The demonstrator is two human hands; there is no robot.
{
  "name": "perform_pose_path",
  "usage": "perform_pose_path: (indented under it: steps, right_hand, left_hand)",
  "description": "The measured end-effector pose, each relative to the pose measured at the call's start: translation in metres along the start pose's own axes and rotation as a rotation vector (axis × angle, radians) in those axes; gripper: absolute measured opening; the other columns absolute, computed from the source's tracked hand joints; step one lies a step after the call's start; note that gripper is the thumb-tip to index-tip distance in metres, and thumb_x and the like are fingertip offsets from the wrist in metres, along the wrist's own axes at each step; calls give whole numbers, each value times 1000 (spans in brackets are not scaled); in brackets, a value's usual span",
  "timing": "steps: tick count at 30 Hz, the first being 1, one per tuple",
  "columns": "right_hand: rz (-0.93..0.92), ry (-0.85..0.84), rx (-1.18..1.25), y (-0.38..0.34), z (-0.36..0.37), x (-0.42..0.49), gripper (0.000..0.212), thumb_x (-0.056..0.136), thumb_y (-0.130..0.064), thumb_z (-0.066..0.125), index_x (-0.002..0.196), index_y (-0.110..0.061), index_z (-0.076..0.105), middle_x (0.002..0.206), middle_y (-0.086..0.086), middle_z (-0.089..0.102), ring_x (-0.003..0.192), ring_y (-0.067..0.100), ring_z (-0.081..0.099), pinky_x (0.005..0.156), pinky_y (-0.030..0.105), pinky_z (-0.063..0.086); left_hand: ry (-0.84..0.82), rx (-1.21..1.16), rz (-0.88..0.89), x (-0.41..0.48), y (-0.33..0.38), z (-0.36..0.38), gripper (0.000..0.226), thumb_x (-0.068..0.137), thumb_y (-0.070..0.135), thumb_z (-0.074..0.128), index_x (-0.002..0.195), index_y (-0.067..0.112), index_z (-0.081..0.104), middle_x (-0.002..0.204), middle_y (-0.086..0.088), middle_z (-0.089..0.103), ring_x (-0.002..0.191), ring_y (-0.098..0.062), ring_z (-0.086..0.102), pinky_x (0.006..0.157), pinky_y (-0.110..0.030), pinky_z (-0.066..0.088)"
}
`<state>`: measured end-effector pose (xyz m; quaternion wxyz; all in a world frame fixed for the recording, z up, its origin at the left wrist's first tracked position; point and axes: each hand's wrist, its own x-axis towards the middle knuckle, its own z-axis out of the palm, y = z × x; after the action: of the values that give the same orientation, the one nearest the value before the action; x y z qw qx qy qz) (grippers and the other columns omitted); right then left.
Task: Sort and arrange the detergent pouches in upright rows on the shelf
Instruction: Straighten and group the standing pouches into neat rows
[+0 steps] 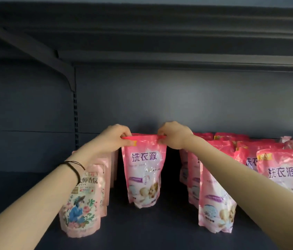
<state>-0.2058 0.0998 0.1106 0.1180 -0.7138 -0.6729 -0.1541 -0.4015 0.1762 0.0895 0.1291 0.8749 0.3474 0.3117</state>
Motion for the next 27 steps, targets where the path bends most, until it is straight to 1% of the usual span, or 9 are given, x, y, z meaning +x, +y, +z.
perform_pose_path:
  steps: [3, 5, 8, 12, 15, 17, 20, 24, 27]
  right_hand:
    - [10, 198, 271, 5, -17, -13, 16, 89, -21, 57, 89, -6, 60, 93, 10, 62, 89, 29, 59, 74, 35, 48]
    - [31, 302, 625, 4, -29, -26, 14, 90, -16, 60, 87, -2, 58, 83, 10, 59, 79, 24, 56, 69, 33, 46]
    - [102, 348, 1152, 6, -39, -46, 16, 93, -9, 58, 100, 6, 57, 90, 16, 62, 80, 25, 59, 81, 46, 53]
    - [168, 457, 1256, 28, -40, -72, 27, 93, -11, 59, 104, 13, 53, 98, 32, 63, 77, 29, 59, 74, 57, 53]
    - [136, 522, 1312, 54, -46, -96, 23, 93, -14, 61, 97, 8, 56, 86, 25, 66, 69, 28, 63, 59, 44, 56]
    - [124, 573, 1324, 74, -50, -115, 19, 91, -14, 63, 92, 5, 58, 77, 18, 63, 66, 29, 61, 54, 45, 54]
    - [144, 640, 1350, 105, -52, -142, 15, 89, -12, 65, 89, 2, 60, 76, 19, 60, 67, 30, 58, 63, 59, 52]
    - [187, 652, 1355, 156, -39, -172, 11, 91, -12, 63, 81, -11, 59, 74, 7, 66, 70, 25, 62, 66, 44, 56]
    - [233, 658, 1353, 191, -25, -188, 12, 92, -14, 61, 81, -15, 59, 77, 3, 66, 73, 21, 62, 76, 48, 56]
  left_hand:
    - [128, -448, -69, -9, 13, -11, 10, 86, 18, 70, 89, 9, 70, 88, -3, 71, 79, -12, 63, 72, -23, 47]
    - [226, -797, -101, -14, 30, -11, 11, 88, 18, 66, 94, 9, 70, 86, -1, 73, 78, -12, 67, 70, -25, 52]
    - [316, -1103, -78, -16, 65, -6, 7, 87, 17, 67, 88, 11, 70, 78, 0, 72, 72, -13, 69, 71, -27, 59]
    - [407, -1085, -31, -19, 111, 10, 16, 86, 21, 70, 85, 5, 69, 72, -1, 72, 66, -13, 70, 64, -26, 59]
    - [476, -1060, -19, -25, 143, 27, 23, 85, 25, 71, 83, 2, 68, 67, -1, 71, 64, -15, 69, 62, -30, 59]
    - [500, -1063, -8, -28, 166, 43, 26, 85, 27, 71, 82, 2, 68, 69, -4, 70, 66, -19, 68, 65, -35, 58]
    - [532, -1095, -19, -29, 202, 77, 39, 87, 28, 70, 93, -10, 63, 79, -17, 63, 74, -27, 62, 72, -43, 54]
    - [527, -1087, -46, -24, 244, 133, 43, 90, 29, 65, 96, -12, 58, 86, -16, 59, 79, -27, 55, 80, -49, 50]
    - [524, -1081, -73, -19, 267, 174, 41, 91, 31, 63, 94, -10, 59, 85, -13, 59, 80, -23, 54, 79, -42, 48]
